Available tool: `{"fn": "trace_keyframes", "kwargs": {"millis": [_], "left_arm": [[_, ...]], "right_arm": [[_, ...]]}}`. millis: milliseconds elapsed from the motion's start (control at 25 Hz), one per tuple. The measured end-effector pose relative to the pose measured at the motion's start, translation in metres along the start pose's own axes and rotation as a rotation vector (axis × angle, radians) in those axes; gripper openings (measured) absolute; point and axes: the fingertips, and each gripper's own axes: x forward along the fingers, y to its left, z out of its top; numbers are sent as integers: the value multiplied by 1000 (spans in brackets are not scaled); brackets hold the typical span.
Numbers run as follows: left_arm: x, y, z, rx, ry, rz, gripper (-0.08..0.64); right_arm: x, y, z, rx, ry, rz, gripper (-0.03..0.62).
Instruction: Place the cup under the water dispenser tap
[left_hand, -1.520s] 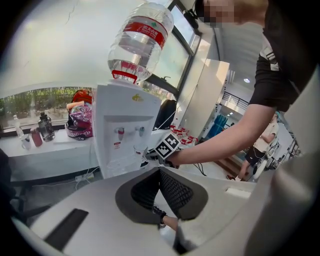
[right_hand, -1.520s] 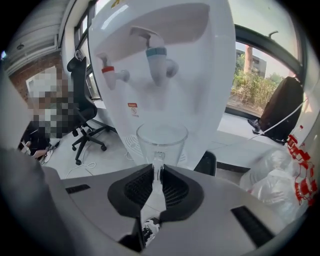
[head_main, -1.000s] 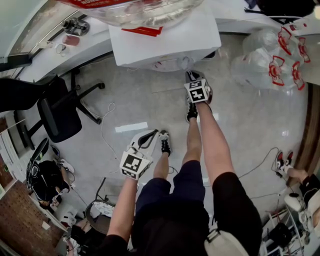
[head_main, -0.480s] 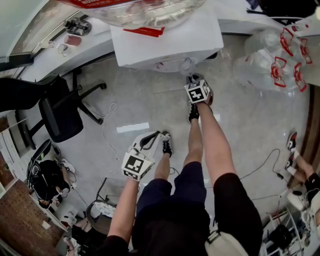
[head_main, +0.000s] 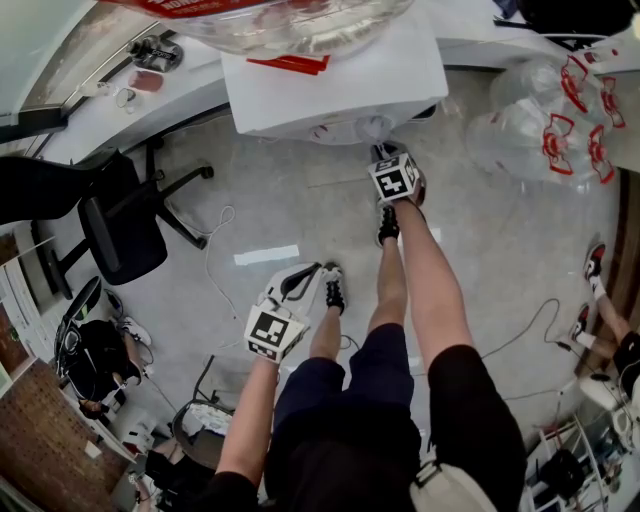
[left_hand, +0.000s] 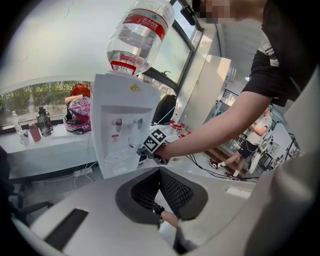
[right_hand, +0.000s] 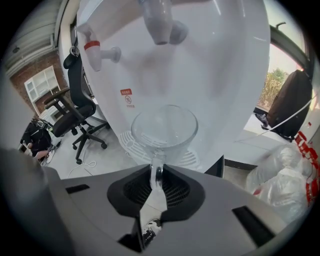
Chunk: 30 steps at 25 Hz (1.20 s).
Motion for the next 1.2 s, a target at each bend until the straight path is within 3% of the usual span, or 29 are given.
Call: {"fn": "trace_keyframes", "kwargs": {"millis": [280,760,920,1080,1200], "left_arm": [[-1,1,15,51,-44,-4,-2],[-18,-6,65,96,-81,-14,-2],[-32,-5,93,130,-109,-5,-2],[-51,-9,115,134,-135,5,-2],[-64,-14,130,137,-158,5,-2]], "right_arm": [[-7,3,4,33,-21,-9,85],[-79,5,-21,82,21,-20,94],[-117,9,-20,109,19,18,2],[-174,19,2,107,-43,84,-5],[-211,33,12,31,-37,140,-6]]}}
